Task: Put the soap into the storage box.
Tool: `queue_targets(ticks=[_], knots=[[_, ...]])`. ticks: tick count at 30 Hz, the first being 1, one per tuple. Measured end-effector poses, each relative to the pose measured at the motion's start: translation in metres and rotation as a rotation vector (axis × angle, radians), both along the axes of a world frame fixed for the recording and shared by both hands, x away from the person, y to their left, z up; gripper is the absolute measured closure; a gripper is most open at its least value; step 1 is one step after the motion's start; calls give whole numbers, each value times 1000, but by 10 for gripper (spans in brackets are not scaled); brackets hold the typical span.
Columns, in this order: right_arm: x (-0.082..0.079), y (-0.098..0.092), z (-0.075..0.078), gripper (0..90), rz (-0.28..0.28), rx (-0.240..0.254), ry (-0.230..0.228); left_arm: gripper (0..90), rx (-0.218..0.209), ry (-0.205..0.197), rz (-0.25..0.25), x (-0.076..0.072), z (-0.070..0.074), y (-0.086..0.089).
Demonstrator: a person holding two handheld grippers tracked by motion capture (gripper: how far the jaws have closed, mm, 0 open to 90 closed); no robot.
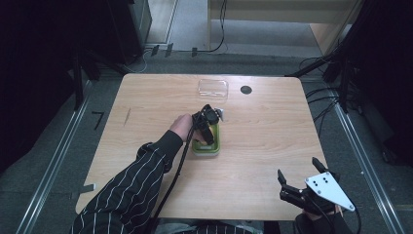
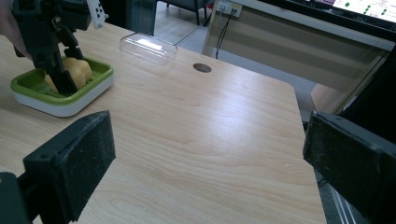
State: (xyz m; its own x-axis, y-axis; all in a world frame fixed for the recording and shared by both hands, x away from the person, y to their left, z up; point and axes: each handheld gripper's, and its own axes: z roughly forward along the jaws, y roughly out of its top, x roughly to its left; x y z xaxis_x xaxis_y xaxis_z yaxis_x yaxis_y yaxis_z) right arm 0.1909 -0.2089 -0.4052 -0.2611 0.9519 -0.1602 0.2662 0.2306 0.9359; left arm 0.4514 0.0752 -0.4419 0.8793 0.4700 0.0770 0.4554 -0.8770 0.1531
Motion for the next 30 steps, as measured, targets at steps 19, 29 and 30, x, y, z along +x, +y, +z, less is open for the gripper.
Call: queue_targets(ticks=[19,29,30], knots=[[1,-2,-1,27,1,4,2,138,4,-19,40,-1,11,2],[2,1,0,27,7,1,-4,116,-5,-21,60,-12,27,14],[3,2,0,27,11,-2,-6,112,-8,-22,63,-13,29,16]])
